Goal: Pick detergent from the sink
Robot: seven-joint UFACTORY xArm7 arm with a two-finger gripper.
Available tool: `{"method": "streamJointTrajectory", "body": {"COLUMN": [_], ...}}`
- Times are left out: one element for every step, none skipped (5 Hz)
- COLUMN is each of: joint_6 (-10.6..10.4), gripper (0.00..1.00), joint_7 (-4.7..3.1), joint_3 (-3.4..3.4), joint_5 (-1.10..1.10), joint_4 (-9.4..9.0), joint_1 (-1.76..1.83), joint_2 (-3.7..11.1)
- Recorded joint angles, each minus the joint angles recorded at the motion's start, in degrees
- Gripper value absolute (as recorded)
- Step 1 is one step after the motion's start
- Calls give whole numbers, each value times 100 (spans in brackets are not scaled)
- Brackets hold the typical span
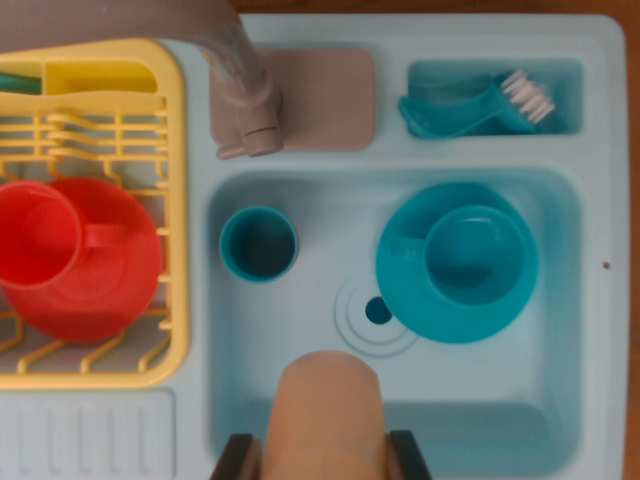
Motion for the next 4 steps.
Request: {"method": "streamJointTrajectory", "body": {"joint_6": [0,219,219,417], "gripper": [100,100,100,100], "joint_7": [0,3,3,5], "joint_3": [0,2,2,4], "joint_5": [0,-3,-3,-6], "joint_4": [0,158,158,302], "joint_1": [0,0,0,1], "joint_2": [0,-61,-61,-115]}}
